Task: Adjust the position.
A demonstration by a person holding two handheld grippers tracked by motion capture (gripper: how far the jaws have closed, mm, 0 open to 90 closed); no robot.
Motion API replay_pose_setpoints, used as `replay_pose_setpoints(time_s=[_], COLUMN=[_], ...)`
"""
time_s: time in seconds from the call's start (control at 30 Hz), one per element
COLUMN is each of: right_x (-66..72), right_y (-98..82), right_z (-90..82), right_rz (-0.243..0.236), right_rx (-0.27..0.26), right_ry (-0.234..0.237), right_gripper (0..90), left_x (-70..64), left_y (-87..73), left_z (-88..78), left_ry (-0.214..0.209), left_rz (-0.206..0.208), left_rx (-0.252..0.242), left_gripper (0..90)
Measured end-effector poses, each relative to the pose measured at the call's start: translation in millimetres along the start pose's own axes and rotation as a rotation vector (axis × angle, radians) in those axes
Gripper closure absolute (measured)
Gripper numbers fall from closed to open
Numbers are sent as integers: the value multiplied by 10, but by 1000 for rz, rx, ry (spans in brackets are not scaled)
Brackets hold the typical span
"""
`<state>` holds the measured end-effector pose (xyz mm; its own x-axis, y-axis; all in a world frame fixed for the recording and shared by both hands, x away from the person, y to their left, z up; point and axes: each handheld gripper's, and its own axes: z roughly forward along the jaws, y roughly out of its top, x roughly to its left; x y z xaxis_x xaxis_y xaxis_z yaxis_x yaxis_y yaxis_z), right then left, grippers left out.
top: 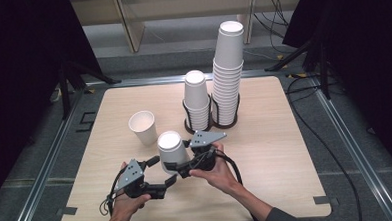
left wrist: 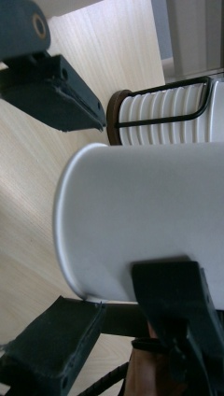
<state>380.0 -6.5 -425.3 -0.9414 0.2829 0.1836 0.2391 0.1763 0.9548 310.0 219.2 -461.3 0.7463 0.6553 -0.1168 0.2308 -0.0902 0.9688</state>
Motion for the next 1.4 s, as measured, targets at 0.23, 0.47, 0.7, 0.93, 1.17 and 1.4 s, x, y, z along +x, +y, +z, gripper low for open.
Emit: replay_pose_setpoints(time_s=[0.23, 0.47, 0.7, 0.93, 1.17, 1.4], right_x=[96, 153, 169, 180, 167, 186], right_y=[0, -10, -22, -27, -1, 96], right_z=[65, 120, 146, 153, 113, 73], right_rz=[-13, -16, -22, -23, -3, -54], right_rx=[6, -11, -16, -14, 21, 37], right_ry=[19, 56, 68, 73, 72, 46], right_gripper=[164, 164, 164, 161, 144, 149], left_x=[-25, -35, -39, -49, -68, -53], left_y=[5, 14, 19, 27, 44, 40], left_z=[13, 11, 9, 1, -3, 6], left_ry=[-16, -16, -20, -18, -9, -21], left_rz=[-16, -21, -18, -4, 39, 47], left_rx=[-1, -4, -10, -4, 6, -10], left_gripper=[23, 0, 0, 5, 25, 37])
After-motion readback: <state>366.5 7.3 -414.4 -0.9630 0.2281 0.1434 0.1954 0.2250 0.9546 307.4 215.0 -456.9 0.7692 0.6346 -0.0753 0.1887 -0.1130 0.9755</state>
